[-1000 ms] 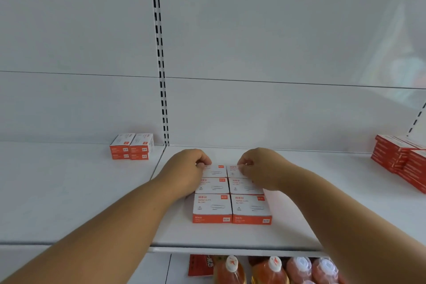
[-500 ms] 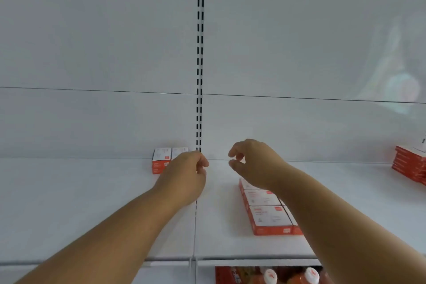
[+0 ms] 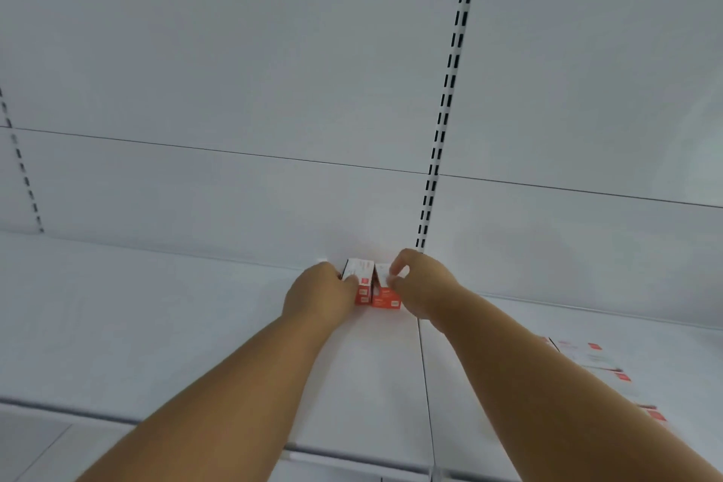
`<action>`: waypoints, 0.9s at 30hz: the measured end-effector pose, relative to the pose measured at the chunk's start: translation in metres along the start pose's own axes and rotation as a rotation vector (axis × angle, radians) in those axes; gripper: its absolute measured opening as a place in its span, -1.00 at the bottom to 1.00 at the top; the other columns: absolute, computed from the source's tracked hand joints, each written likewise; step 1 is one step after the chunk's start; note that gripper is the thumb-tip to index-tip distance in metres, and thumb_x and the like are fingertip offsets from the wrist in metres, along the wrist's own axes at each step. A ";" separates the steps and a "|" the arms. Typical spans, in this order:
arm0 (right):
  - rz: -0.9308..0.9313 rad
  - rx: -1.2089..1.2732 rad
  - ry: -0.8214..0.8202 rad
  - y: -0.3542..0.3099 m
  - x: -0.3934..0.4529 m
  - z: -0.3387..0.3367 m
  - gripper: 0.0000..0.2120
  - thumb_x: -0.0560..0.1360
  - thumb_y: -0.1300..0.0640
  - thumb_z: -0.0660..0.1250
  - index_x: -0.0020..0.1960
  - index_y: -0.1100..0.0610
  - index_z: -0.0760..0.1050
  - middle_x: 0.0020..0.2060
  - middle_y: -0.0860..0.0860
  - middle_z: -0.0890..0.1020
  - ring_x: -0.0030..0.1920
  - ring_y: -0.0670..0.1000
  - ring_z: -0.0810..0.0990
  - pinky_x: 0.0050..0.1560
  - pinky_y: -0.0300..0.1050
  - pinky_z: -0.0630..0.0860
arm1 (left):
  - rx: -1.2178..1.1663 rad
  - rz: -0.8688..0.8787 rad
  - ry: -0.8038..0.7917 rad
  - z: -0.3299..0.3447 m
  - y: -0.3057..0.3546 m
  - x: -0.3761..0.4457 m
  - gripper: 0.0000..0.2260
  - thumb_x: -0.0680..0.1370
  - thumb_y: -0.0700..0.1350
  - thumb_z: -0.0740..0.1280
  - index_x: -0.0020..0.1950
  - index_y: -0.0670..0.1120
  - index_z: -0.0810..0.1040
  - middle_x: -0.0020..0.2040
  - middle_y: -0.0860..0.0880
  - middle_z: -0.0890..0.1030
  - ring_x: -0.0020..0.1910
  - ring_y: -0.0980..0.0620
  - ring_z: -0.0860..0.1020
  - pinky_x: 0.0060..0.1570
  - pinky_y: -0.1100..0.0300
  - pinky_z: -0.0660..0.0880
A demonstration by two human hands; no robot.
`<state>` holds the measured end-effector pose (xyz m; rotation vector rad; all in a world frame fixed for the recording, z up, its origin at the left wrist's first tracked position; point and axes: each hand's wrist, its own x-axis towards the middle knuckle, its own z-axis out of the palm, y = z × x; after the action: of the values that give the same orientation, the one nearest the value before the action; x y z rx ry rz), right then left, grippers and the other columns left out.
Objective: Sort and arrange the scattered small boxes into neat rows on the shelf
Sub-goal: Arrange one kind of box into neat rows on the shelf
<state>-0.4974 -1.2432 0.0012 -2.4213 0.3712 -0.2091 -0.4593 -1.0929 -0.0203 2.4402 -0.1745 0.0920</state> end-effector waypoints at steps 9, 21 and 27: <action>0.053 0.506 0.112 0.000 -0.023 -0.018 -0.67 0.51 0.30 0.31 0.19 0.02 0.34 -0.07 0.02 0.59 -0.35 -0.02 0.49 -0.48 -0.23 0.38 | -0.406 0.087 0.021 -0.014 0.008 -0.014 -0.65 0.56 -0.18 0.35 0.32 0.03 0.43 0.14 0.01 0.59 0.00 0.03 0.57 -0.25 0.31 0.47; -0.110 0.550 0.303 0.059 -0.055 -0.103 -0.79 0.53 0.26 0.31 0.01 -0.03 0.56 0.02 -0.01 0.63 -0.22 0.04 0.59 -0.20 -0.07 0.56 | -0.794 0.115 -0.119 0.011 0.079 -0.047 -0.91 0.51 -0.16 0.37 -0.01 -0.03 0.56 -0.08 0.03 0.68 -0.13 0.01 0.64 -0.13 0.09 0.54; -0.051 0.360 0.264 0.119 -0.059 -0.146 -0.87 0.54 0.16 0.35 0.04 -0.03 0.55 -0.08 -0.03 0.62 -0.31 -0.02 0.55 -0.32 -0.22 0.49 | -0.747 0.144 -0.188 0.045 0.122 -0.063 -0.64 0.51 -0.25 0.38 0.21 0.10 0.44 -0.04 -0.03 0.65 -0.21 0.00 0.67 -0.15 0.10 0.62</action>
<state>-0.6139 -1.3993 0.0330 -2.0520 0.3540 -0.5720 -0.5389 -1.2077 0.0156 1.6862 -0.3909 -0.1224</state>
